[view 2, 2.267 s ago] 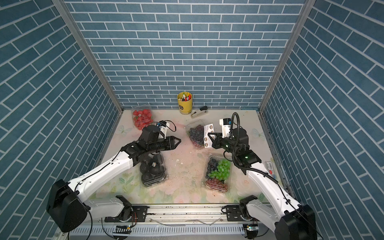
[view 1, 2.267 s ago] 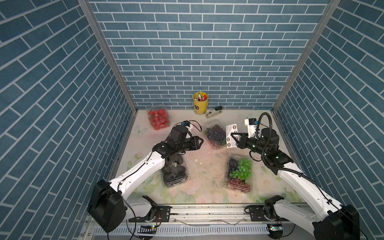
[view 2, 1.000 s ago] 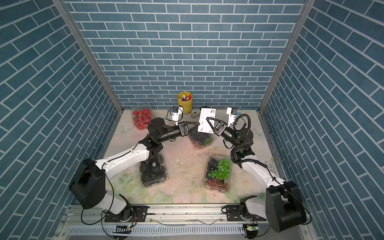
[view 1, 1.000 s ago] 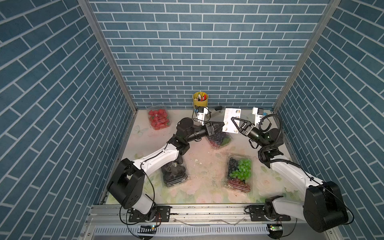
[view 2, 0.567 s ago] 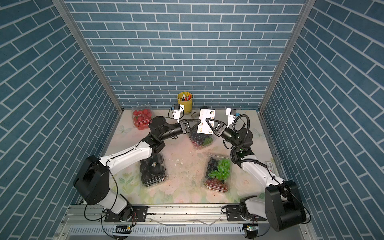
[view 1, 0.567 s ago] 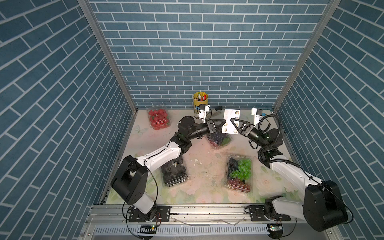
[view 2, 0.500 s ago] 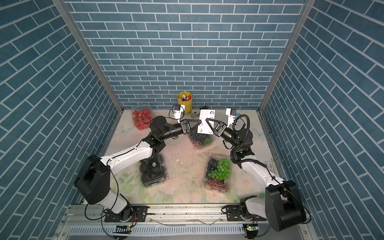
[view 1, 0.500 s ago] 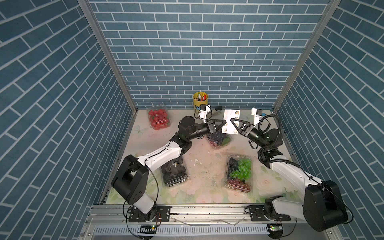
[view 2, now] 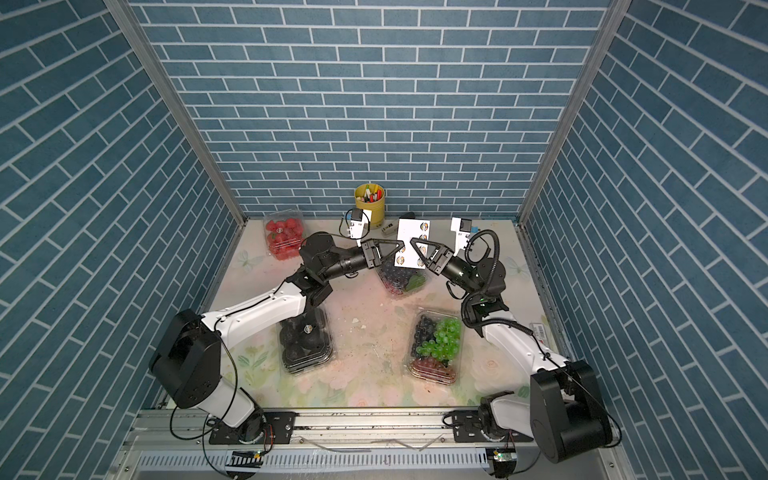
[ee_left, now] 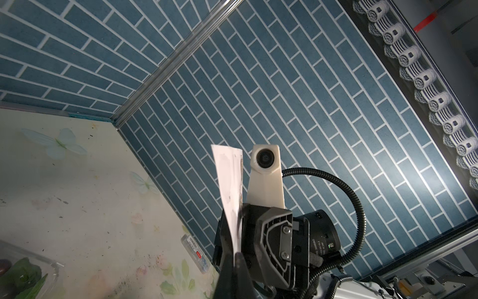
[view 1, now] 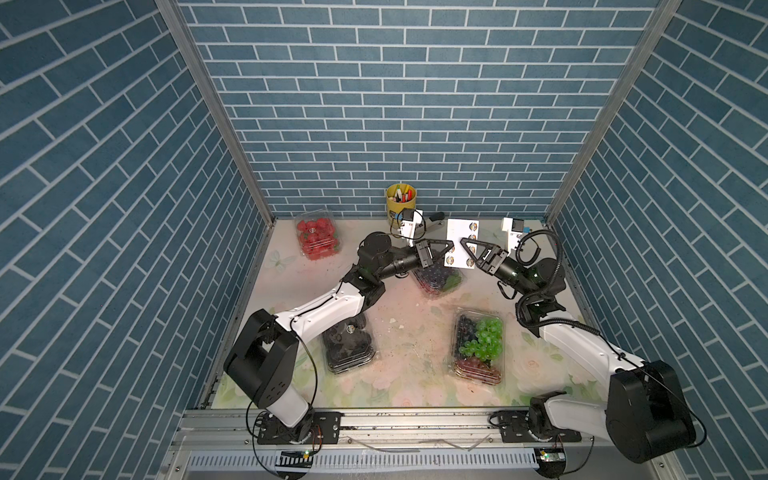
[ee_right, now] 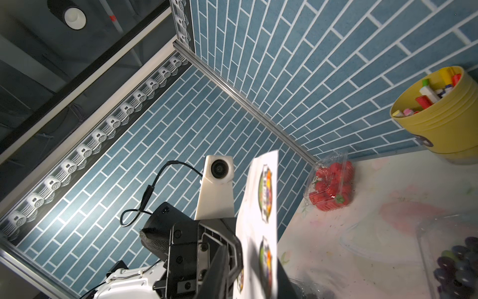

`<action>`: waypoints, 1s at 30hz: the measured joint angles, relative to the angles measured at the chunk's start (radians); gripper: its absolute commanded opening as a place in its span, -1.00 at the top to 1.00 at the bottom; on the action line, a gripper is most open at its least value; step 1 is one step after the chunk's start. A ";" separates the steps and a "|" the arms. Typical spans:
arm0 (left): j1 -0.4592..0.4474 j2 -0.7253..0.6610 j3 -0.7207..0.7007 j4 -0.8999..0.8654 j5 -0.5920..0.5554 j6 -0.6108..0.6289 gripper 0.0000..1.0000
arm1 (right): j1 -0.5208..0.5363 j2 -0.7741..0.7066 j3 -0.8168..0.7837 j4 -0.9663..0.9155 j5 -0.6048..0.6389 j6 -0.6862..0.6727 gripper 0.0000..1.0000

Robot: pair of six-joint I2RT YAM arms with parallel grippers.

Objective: Label fruit boxes
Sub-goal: Adjust the label sticker.

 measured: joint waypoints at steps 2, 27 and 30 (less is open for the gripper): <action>0.000 0.000 0.000 0.000 -0.001 -0.003 1.00 | 0.000 0.000 -0.008 0.000 -0.013 -0.001 0.48; 0.002 -0.001 0.003 -0.001 -0.005 -0.044 1.00 | 0.009 -0.013 -0.024 -0.062 -0.100 -0.079 1.00; 0.001 0.002 0.003 0.015 0.009 -0.083 1.00 | 0.009 -0.014 -0.024 -0.064 -0.099 -0.089 1.00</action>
